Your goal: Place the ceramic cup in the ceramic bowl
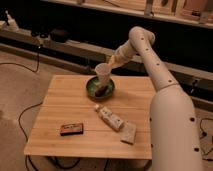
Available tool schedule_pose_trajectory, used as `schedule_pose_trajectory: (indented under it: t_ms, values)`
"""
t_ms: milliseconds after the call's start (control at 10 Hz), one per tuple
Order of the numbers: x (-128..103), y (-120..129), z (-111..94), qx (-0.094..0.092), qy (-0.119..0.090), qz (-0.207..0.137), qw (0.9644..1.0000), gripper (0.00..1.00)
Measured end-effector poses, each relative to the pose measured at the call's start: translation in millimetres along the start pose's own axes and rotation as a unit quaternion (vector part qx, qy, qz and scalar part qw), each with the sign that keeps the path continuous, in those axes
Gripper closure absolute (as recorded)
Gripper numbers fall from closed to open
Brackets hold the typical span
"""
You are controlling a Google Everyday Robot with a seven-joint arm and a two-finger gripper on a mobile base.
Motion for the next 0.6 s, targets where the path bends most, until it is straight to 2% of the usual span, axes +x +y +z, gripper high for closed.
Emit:
schedule_pose_trajectory:
  t_ms: [200, 300, 600]
  values:
    - [-10, 9, 15, 0.006, -0.014, -0.002, 0.9999, 1.0]
    - [-19, 13, 22, 0.008, -0.029, 0.0, 0.9995, 1.0]
    - [-31, 22, 27, 0.008, -0.05, 0.001, 0.9987, 1.0]
